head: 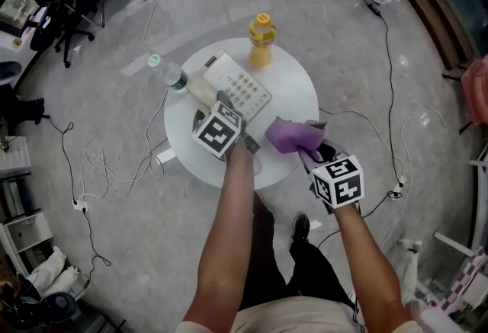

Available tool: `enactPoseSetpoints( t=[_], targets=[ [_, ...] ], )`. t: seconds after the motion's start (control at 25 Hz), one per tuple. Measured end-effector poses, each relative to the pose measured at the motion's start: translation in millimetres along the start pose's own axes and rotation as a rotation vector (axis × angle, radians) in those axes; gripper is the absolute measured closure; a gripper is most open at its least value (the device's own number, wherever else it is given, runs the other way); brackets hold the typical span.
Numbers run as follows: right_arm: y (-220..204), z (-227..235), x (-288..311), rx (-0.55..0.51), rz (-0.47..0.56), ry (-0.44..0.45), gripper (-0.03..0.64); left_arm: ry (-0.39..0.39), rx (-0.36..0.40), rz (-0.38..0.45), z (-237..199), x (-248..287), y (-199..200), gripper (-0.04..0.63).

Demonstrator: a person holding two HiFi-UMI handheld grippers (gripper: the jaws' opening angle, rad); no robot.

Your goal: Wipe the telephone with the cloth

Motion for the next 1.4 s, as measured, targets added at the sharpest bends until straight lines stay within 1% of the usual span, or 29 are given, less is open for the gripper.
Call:
enactPoseSetpoints(
  t=[0.16,0.36,0.4,0.44,0.48,0.52,0.6,0.72,0.8,0.92,1.04,1.2,1.32,1.4],
  targets=[
    [-6,-13,25,0.028,-0.034,0.057,0.485,-0.045,0.075,0.031,2,-34,19,0.276],
    [-16,-26,40,0.046,-0.075,0.106,0.483,-0.118,0.129,0.062,-4,-72,36,0.285],
    [-17,-27,39,0.047,-0.076,0.110,0.485,-0.128,0.144,0.070,-5,-81,40,0.297],
    [-17,-29,37,0.048,-0.075,0.114,0.488,-0.136,0.159,0.080,-7,-90,43,0.323],
    [-16,-31,35,0.050,-0.071,0.119,0.489,-0.143,0.172,0.090,-8,-99,47,0.366],
    [-15,-33,32,0.053,-0.064,0.124,0.491,-0.153,0.186,0.101,-9,-109,51,0.394],
    [-13,-37,26,0.068,-0.044,0.137,0.492,-0.180,0.221,0.120,-10,-129,57,0.458],
    [-8,-41,11,0.099,-0.005,0.155,0.494,-0.234,0.277,0.146,-8,-159,65,0.535],
    [-2,-45,-1,0.111,0.025,0.166,0.496,-0.298,0.318,0.173,-3,-183,72,0.558],
    [5,-50,-24,0.115,0.069,0.176,0.499,-0.402,0.379,0.219,7,-223,81,0.572],
    [12,-55,-51,0.099,0.110,0.184,0.500,-0.480,0.446,0.247,15,-261,86,0.581],
    [23,-62,-93,0.048,0.180,0.207,0.503,-0.576,0.513,0.255,25,-306,84,0.586],
    [35,-70,-133,0.001,0.249,0.222,0.506,-0.658,0.544,0.251,33,-342,80,0.586],
    [42,-75,-164,-0.036,0.300,0.224,0.512,-0.695,0.563,0.258,36,-366,79,0.586]
  ],
)
Point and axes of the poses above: the fingertips, and each gripper's own axes: x forward along the fingers, z to its right, y out of its top, the point moved 2 cm from there along -x, backward along the fingers, and after that the axes turned 4 degrees about -y, right-handed, at the moved point
